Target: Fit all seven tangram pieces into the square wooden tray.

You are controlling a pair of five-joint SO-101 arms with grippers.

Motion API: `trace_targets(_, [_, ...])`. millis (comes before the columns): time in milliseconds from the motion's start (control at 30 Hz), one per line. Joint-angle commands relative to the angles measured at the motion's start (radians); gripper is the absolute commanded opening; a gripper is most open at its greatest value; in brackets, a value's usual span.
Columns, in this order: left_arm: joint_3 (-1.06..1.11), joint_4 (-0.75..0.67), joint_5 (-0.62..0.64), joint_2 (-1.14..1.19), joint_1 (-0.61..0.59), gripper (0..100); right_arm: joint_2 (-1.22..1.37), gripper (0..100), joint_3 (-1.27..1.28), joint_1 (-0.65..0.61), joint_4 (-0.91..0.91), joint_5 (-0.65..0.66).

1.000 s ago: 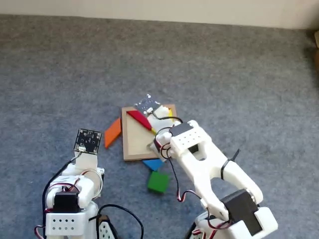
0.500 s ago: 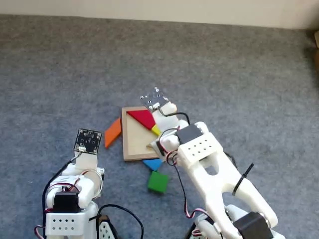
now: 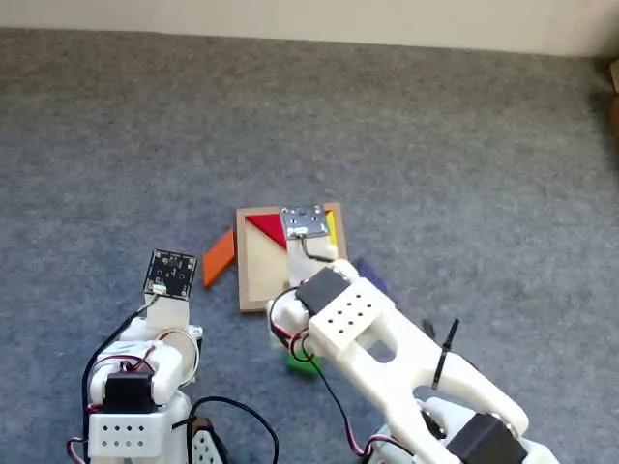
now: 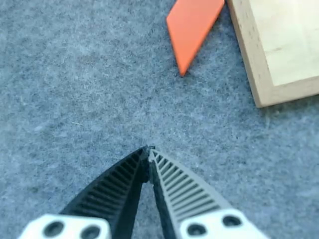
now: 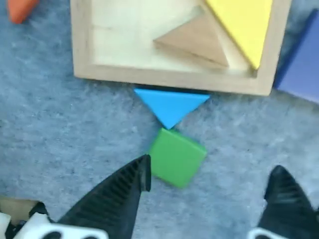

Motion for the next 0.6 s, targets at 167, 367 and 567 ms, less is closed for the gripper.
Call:
trace_targets(167, [0.021, 0.006, 0.003, -0.027, -0.012, 1, 0.225, 37.1, -0.061, -0.067, -0.002, -0.094])
trace_targets(367, [0.021, 0.006, 0.003, -0.027, -0.012, 1, 0.415, 37.1, -0.185, -0.085, -0.012, -0.123])
trace_targets(567, [0.021, 0.006, 0.003, -0.027, -0.012, 1, 0.481, 36.8, -0.194, -0.084, -0.015, -0.121])
